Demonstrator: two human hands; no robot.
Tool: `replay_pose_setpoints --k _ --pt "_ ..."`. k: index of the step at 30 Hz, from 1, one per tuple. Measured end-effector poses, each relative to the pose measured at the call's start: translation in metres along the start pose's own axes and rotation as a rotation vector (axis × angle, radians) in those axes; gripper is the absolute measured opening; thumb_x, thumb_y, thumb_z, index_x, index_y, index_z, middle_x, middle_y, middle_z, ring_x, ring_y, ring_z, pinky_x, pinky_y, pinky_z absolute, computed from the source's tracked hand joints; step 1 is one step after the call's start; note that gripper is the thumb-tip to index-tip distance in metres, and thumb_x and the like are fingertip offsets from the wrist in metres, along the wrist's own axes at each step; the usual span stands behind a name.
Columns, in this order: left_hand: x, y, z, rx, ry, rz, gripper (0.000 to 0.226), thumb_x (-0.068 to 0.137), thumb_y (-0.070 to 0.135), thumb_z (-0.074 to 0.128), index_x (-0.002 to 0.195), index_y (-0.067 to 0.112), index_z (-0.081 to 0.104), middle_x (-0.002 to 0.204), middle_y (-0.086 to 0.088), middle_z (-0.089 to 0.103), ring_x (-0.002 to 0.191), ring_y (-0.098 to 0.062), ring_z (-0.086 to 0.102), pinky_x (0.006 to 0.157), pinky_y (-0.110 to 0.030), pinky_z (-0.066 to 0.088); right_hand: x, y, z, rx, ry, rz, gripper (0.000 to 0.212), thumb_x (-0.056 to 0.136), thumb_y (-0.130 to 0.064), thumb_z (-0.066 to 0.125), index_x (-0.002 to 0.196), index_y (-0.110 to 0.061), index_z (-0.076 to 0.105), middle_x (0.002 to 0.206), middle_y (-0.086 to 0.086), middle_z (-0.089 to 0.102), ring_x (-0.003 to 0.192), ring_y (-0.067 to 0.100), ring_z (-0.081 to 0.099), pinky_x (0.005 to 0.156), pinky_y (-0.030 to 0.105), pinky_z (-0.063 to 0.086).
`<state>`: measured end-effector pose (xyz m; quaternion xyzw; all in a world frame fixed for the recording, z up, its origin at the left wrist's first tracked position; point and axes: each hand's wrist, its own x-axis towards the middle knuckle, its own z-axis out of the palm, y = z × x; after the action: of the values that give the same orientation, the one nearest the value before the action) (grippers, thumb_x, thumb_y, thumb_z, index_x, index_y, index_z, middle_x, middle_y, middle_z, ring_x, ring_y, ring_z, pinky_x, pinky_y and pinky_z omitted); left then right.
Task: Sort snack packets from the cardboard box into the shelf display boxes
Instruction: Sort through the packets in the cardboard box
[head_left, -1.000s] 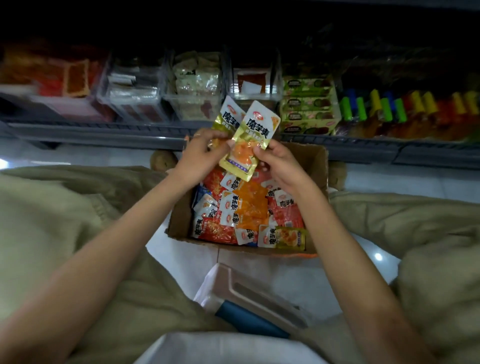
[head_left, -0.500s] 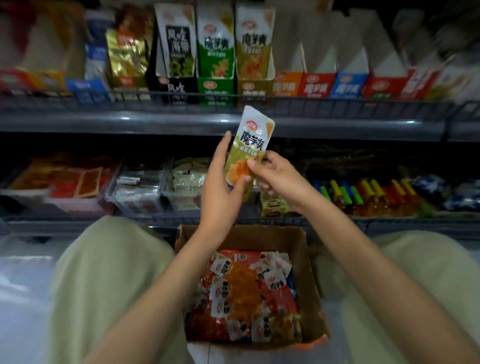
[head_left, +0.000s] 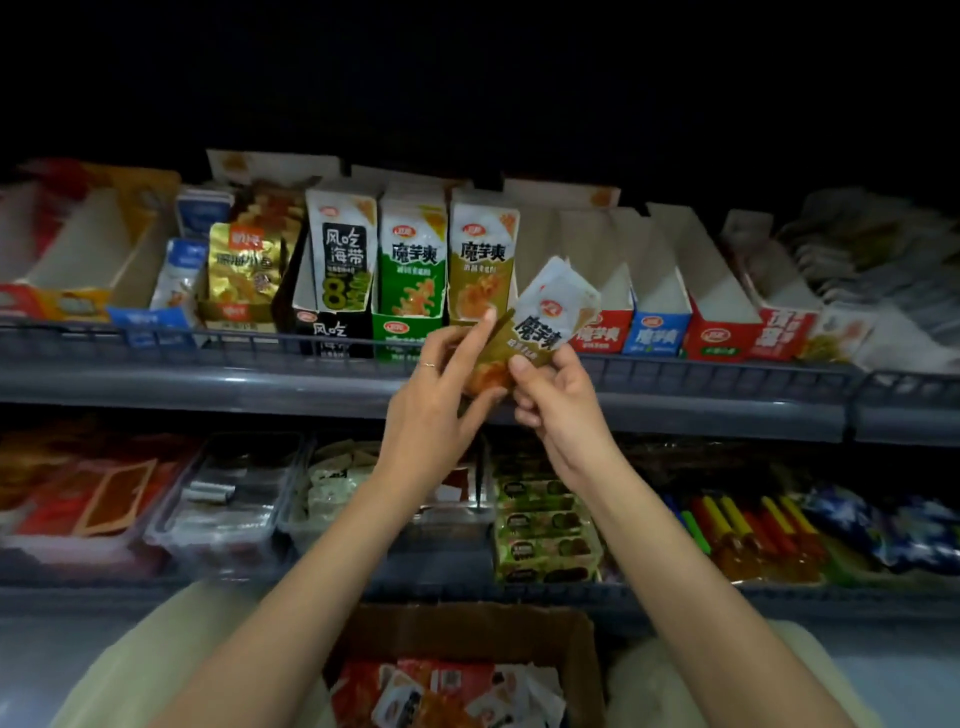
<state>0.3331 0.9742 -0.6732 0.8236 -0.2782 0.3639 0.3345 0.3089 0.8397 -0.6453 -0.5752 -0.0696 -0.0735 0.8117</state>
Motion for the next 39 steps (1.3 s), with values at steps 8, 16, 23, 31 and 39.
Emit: replay_pose_setpoints --k 8,16,23,31,39 --pt "0.030 -0.028 0.000 0.212 0.089 0.040 0.064 0.093 0.032 0.049 0.148 0.012 0.022 0.145 -0.005 0.026 0.131 -0.021 0.031 0.108 -0.034 0.022 0.050 -0.037 0.015 -0.159 0.073 -0.324 0.015 0.095 -0.011 0.052 0.102 -0.023 0.049 0.083 -0.010 0.061 0.056 -0.004 0.053 0.046 0.013 0.038" --pt "0.032 -0.052 0.008 0.428 -0.165 0.022 0.052 0.091 0.042 0.033 0.132 0.013 0.049 0.150 -0.007 0.036 0.142 -0.020 0.025 0.110 -0.044 0.011 0.113 -0.028 0.011 -0.408 0.040 -0.482 0.024 0.090 0.000 0.057 0.098 -0.022 0.051 0.093 -0.007 0.064 0.083 -0.004 0.064 0.071 0.013 0.049" --pt "0.036 -0.054 0.011 0.409 -0.142 0.015 0.039 0.090 0.040 0.037 0.120 0.018 0.050 0.144 -0.004 0.044 0.138 -0.019 0.032 0.109 -0.040 0.013 0.130 -0.015 0.011 -0.778 -0.040 -0.467 0.059 0.083 0.002 0.064 0.131 -0.020 0.036 0.110 -0.013 0.056 0.081 -0.007 0.058 0.062 0.008 0.046" --pt "0.037 -0.051 0.021 0.418 -0.095 -0.002 0.036 0.089 0.038 0.041 0.116 0.016 0.052 0.139 -0.005 0.048 0.133 -0.019 0.037 0.105 -0.043 0.019 0.135 -0.037 0.015 -1.302 -0.074 -0.582 0.082 0.081 -0.012 0.070 0.146 -0.030 0.023 0.145 -0.004 0.037 0.107 0.006 0.053 0.084 0.030 0.052" --pt "0.036 -0.050 0.023 0.400 -0.064 0.005 0.034 0.090 0.036 0.043 0.116 0.015 0.050 0.139 -0.005 0.047 0.131 -0.020 0.041 0.104 -0.044 0.023 0.144 -0.031 0.009 -1.484 0.085 -0.616 0.065 0.084 -0.021 0.069 0.138 -0.026 0.034 0.130 0.004 0.044 0.098 0.024 0.059 0.065 0.028 0.038"
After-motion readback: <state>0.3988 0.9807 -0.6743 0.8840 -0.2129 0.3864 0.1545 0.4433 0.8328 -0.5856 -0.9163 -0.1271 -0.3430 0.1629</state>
